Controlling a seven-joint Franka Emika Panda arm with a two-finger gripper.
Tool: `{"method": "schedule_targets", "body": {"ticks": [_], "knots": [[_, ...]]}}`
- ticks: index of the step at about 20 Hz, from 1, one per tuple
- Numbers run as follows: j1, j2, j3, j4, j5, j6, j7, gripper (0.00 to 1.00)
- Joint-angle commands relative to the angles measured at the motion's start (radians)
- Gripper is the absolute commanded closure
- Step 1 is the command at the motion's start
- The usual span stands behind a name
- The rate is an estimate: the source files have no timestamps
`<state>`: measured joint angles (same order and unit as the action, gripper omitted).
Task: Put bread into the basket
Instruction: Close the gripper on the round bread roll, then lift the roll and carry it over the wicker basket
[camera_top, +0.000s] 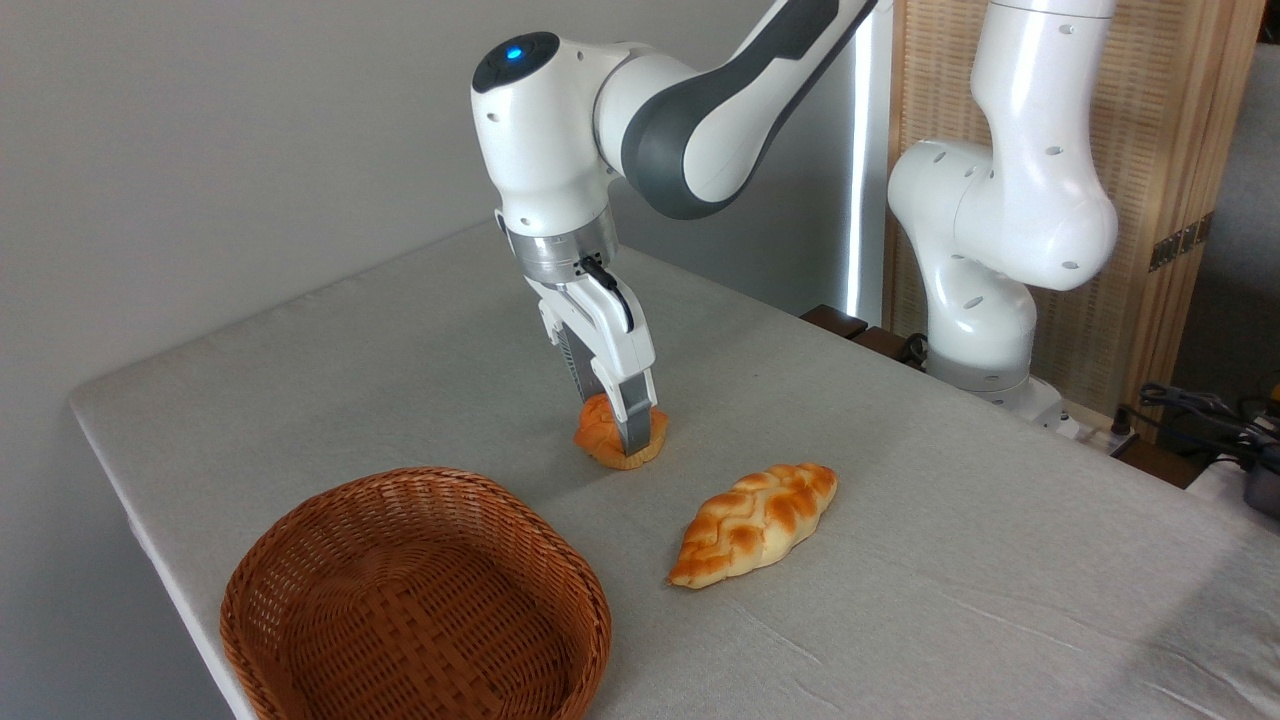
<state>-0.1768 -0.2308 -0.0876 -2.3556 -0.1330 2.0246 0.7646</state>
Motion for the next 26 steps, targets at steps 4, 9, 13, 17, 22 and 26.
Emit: {"method": "schedule_targets", "body": {"ticks": [4,9,13,17,22,26], "knots": [[-0.01,0.019,0.005,-0.005,-0.019,0.023,0.028,0.91],[-0.009,0.022,0.011,0.083,-0.016,-0.062,0.032,0.91],[-0.007,0.066,0.072,0.289,-0.016,-0.246,0.038,0.9],[0.003,0.194,0.098,0.52,-0.02,-0.27,0.027,0.84],[0.03,0.327,0.132,0.697,-0.04,-0.172,0.027,0.77],[0.03,0.428,0.157,0.713,-0.027,-0.019,0.051,0.62]]}}
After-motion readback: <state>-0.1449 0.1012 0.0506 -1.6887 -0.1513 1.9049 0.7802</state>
